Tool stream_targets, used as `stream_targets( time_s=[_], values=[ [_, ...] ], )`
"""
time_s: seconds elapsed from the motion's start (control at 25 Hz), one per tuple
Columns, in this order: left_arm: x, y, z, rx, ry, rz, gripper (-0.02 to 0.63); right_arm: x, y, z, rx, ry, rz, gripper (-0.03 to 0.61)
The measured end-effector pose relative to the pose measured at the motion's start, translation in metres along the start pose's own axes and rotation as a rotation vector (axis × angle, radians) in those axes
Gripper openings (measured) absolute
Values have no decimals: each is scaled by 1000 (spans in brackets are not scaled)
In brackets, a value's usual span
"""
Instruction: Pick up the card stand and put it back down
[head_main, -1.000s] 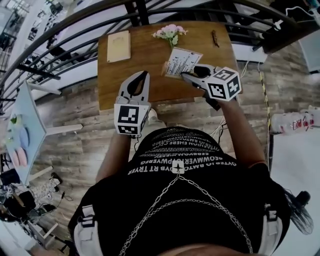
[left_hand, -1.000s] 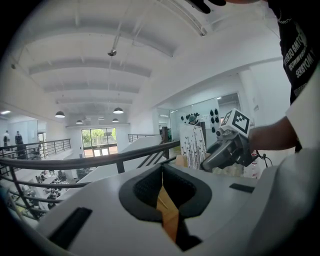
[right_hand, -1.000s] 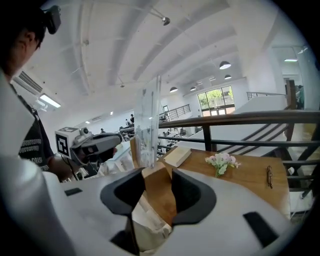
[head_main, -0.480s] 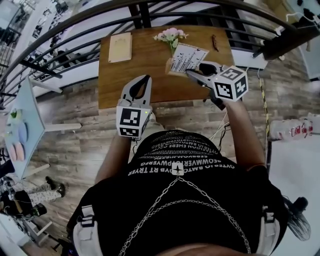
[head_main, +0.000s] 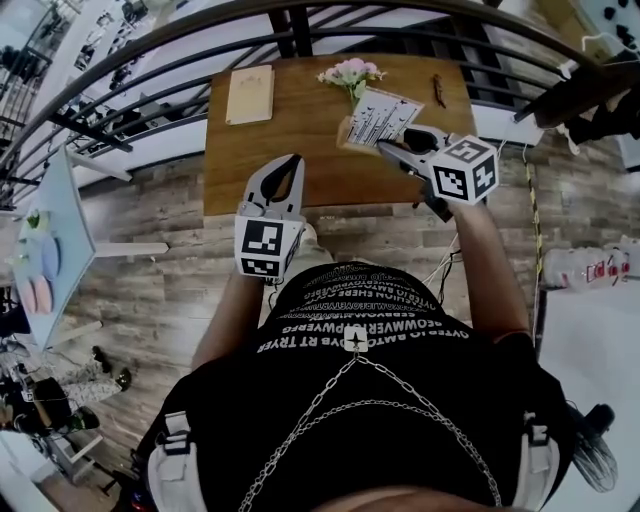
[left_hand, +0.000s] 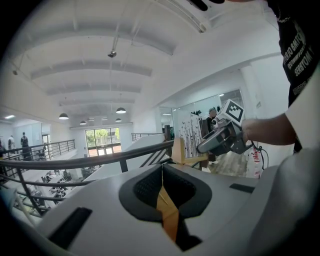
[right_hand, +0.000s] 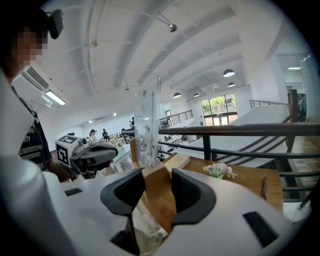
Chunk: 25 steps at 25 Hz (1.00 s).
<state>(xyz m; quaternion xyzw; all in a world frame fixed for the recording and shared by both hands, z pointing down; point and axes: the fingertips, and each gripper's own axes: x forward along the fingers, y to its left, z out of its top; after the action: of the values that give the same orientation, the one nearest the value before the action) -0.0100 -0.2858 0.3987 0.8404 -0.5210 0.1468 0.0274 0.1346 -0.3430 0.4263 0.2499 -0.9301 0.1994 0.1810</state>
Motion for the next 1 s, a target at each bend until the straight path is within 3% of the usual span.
stream_targets(
  time_s=[0.56,1.0],
  values=[
    [29,34,-9,-6,44,-22,29,48,-48,-27,27,34,-96,174],
    [52,92,-24,-17,78,-26,29,120,-85,-84,84,114,-170,173]
  ],
)
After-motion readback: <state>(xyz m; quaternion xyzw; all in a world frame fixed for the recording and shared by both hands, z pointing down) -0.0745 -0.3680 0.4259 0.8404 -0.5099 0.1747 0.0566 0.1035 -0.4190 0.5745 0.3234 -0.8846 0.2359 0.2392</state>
